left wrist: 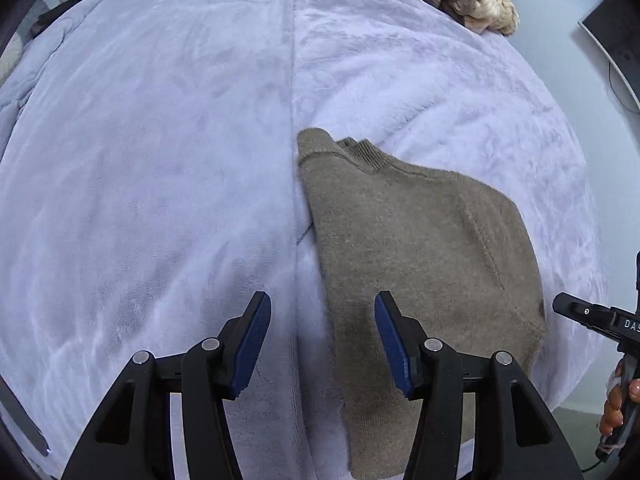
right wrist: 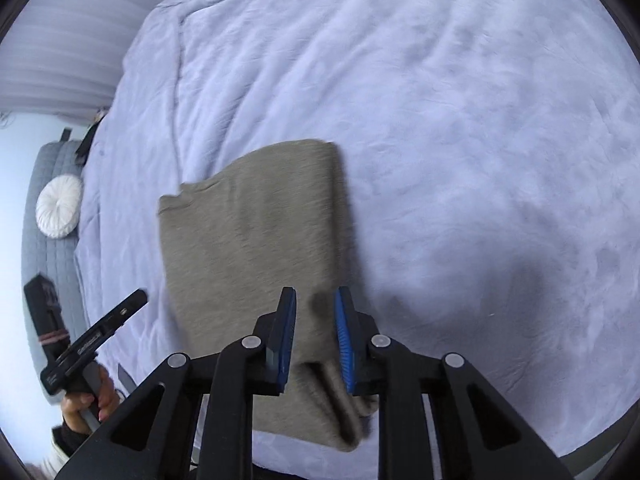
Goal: Fold small clothes
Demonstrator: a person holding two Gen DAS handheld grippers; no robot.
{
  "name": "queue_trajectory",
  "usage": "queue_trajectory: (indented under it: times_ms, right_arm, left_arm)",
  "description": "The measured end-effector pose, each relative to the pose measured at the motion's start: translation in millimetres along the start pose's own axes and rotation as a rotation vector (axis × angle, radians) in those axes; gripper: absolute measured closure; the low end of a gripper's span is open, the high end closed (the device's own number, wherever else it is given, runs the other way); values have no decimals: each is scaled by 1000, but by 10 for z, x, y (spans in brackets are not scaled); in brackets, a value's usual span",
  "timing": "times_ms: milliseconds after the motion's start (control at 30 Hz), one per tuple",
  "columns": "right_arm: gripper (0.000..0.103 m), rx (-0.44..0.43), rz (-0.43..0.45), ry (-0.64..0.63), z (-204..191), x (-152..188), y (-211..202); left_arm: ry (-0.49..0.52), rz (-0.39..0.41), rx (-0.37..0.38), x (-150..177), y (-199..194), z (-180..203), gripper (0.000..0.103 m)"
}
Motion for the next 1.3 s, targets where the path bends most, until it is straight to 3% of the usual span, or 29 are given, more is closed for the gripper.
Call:
queue_trajectory:
  times_ms: [100, 167, 267, 600, 767, 1300]
  right_arm:
    - [82, 44, -20, -98, -89, 344, 84]
    - [82, 143, -28, -164, -97, 412, 258]
    - [83, 249, -45, -211, 90, 476, 510]
    - [83, 217, -50, -125, 341, 463, 384]
    - [81, 198, -57, -66, 406, 628, 326]
    - [79, 170, -47, -24, 289, 732, 100]
  left_arm:
    - [21, -93, -33, 175, 301, 111, 47]
    - [11, -113, -67, 277, 440, 103, 47]
    - [-41, -102, -31, 307, 434, 66, 47]
    - [-33, -106, -40, 402, 268, 69, 47]
    - [-34, -107, -44, 399, 209, 84, 47]
    - [-4, -112, -24, 550, 30, 84, 47]
Point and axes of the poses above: each gripper's, at about its wrist camera, not at the fingertips, and y roughly the way its jaws point, z to its right, x to its underside, the point moved 6 cm from there along y, roughly the way its jaws point, and after that the axes turned 7 degrees about y, right-handed, at the moved point
